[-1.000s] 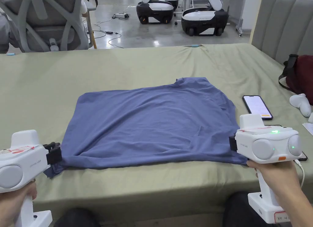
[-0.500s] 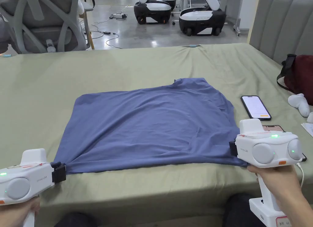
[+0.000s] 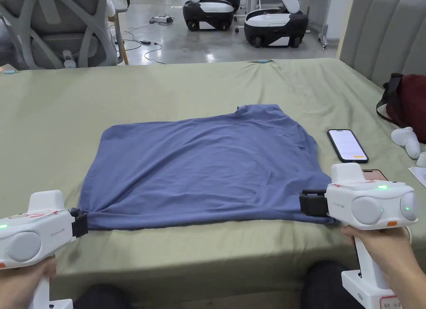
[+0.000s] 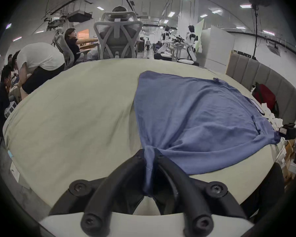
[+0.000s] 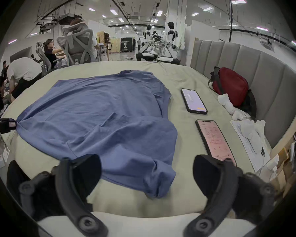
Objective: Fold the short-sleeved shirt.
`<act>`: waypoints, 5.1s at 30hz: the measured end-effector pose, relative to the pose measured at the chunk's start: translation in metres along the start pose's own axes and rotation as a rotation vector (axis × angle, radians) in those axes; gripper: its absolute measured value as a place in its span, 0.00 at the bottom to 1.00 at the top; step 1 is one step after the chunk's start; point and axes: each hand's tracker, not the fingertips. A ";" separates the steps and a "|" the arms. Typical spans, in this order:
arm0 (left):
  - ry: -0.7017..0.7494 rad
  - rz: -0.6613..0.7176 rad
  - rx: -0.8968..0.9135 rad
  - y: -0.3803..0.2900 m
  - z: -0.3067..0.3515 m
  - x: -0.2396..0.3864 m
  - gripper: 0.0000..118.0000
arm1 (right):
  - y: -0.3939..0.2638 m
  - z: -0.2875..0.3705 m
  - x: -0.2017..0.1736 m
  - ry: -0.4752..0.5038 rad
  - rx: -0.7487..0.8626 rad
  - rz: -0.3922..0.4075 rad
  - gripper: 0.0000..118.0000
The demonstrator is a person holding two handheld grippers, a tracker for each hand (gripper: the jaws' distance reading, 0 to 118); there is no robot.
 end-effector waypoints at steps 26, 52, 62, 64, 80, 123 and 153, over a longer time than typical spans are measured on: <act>-0.037 -0.020 0.167 0.093 0.011 0.011 0.04 | 0.084 0.002 0.011 0.056 0.106 -0.004 0.07; 0.062 -0.058 -0.041 0.134 -0.159 0.015 0.97 | 0.153 -0.173 -0.001 0.016 -0.022 0.010 0.94; 0.084 -0.047 0.004 0.092 -0.065 0.018 0.00 | 0.104 -0.083 -0.014 0.007 -0.020 0.025 0.00; 0.064 -0.067 0.000 0.087 -0.058 0.014 0.00 | 0.095 -0.073 -0.014 0.017 -0.025 0.041 0.00; 0.082 -0.054 -0.148 0.108 -0.145 0.002 0.86 | 0.093 -0.082 -0.017 0.053 -0.033 0.061 0.00; -0.050 -0.086 -0.218 0.040 -0.050 -0.010 0.04 | 0.057 -0.086 0.000 0.045 -0.292 0.061 0.10; 0.033 -0.131 -0.231 0.204 -0.209 -0.002 0.88 | 0.109 -0.070 -0.003 0.055 -0.054 0.067 0.00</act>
